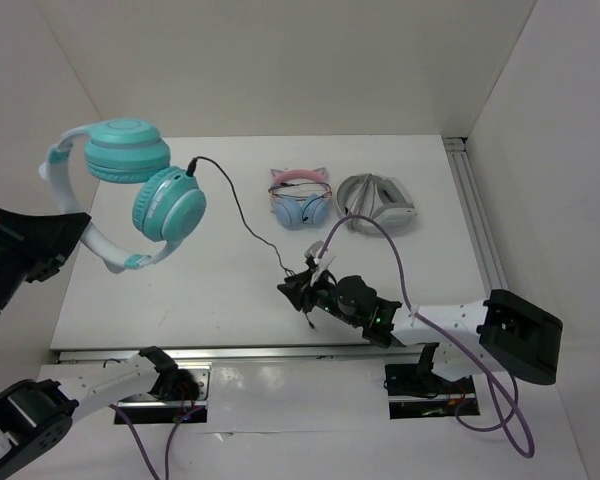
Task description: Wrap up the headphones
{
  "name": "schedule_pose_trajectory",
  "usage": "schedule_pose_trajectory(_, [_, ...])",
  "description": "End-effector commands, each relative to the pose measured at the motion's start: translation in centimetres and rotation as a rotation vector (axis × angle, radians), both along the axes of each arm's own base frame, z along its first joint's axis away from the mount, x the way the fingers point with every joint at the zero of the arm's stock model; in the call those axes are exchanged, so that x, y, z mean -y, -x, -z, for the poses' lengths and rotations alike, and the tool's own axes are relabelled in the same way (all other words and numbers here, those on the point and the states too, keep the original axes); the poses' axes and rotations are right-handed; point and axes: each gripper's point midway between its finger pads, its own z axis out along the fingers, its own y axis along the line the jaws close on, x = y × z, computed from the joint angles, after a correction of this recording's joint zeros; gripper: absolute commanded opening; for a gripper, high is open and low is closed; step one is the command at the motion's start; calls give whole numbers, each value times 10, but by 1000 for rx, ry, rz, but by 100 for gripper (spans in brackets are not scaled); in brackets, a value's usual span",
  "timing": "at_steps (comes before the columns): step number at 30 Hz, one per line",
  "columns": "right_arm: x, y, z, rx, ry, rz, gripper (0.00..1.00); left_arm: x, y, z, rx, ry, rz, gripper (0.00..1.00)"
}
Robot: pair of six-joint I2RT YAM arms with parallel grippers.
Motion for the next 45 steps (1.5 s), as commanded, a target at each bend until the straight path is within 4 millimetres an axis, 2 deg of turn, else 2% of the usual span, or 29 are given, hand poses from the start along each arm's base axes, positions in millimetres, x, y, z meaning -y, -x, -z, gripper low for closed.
schedule_pose_trajectory(1, [-7, 0, -33, 29, -123, -15, 42, 11, -19, -45, 122, 145, -27, 0])
schedule_pose_trajectory(2, [-10, 4, -39, 38, -123, -28, 53, 16, -24, -41, 103, 122, -15, 0])
schedule_pose_trajectory(3, [-12, 8, -46, 52, -126, -61, 72, 23, -31, -30, 61, 94, -6, 0])
schedule_pose_trajectory(4, [-15, 14, -63, 64, -150, -85, 93, 29, -37, -23, 35, 77, 2, 0])
schedule_pose_trajectory(6, [-16, 17, -82, 102, -163, -107, 96, 42, -49, -8, -6, 25, 29, 0])
schedule_pose_trajectory(7, [-14, 18, -101, 121, -197, -107, 99, 42, -48, -6, -4, 18, 40, 0])
schedule_pose_trajectory(8, [-14, 25, -112, 145, -201, -135, 100, 48, -51, 2, -27, -4, 59, 0])
schedule_pose_trajectory(10, [-16, 28, -134, 170, -224, -157, 100, 47, -51, 3, -24, -26, 63, 0])
schedule_pose_trajectory(12, [-17, 34, -145, 200, -214, -196, 100, 54, -58, 11, -60, -59, 77, 0])
schedule_pose_trajectory(13, [-17, 43, -152, 208, -222, -240, 100, 53, -57, 14, -66, -76, 79, 0])
schedule_pose_trajectory(15, [-12, 48, -169, 241, -253, -253, 100, 55, -60, 18, -80, -96, 82, 0])
schedule_pose_trajectory(16, [-4, 48, -179, 260, -285, -233, 100, 57, -60, 21, -90, -100, 91, 0])
schedule_pose_trajectory(18, [-1, 41, -184, 274, -286, -193, 100, 58, -62, 25, -101, -107, 91, 0])
schedule_pose_trajectory(20, [-2, 31, -185, 276, -248, -152, 95, 60, -61, 25, -103, -105, 102, 0])
schedule_pose_trajectory(21, [-5, 30, -183, 269, -234, -153, 87, 60, -61, 25, -103, -105, 102, 0])
schedule_pose_trajectory(22, [-6, 27, -179, 272, -218, -142, 71, 61, -61, 25, -103, -104, 111, 0])
schedule_pose_trajectory(24, [-10, 24, -171, 271, -194, -143, 59, 60, -59, 22, -93, -97, 111, 0])
schedule_pose_trajectory(25, [-10, 25, -173, 280, -209, -142, 51, 60, -58, 18, -84, -92, 110, 0])
schedule_pose_trajectory(26, [-11, 24, -162, 272, -195, -143, 51, 60, -58, 18, -84, -91, 110, 0])
schedule_pose_trajectory(28, [-9, 21, -164, 281, -209, -133, 43, 62, -59, 17, -85, -90, 119, 0])
schedule_pose_trajectory(29, [-11, 20, -156, 274, -196, -134, 37, 62, -59, 17, -85, -90, 119, 0])
schedule_pose_trajectory(32, [-14, 17, -151, 263, -192, -136, 37, 62, -62, 21, -101, -102, 109, 0])
schedule_pose_trajectory(37, [-14, 19, -125, 231, -154, -150, 38, 52, -60, 17, -93, -87, 62, 0])
schedule_pose_trajectory(39, [-6, 21, -115, 218, -158, -132, 39, 48, -58, 17, -95, -92, 50, 0])
schedule_pose_trajectory(41, [1, 24, -111, 216, -177, -131, 39, 43, -59, 19, -100, -102, 24, 0])
schedule_pose_trajectory(42, [6, 26, -116, 220, -201, -121, 39, 44, -59, 19, -101, -90, 22, 0])
schedule_pose_trajectory(43, [10, 27, -107, 213, -190, -122, 37, 42, -60, 19, -100, -92, 11, 0])
schedule_pose_trajectory(44, [11, 28, -106, 213, -190, -122, 36, 42, -60, 19, -100, -92, 11, 0])
schedule_pose_trajectory(45, [15, 28, -113, 214, -212, -111, 33, 41, -59, 21, -108, -97, 11, 0])
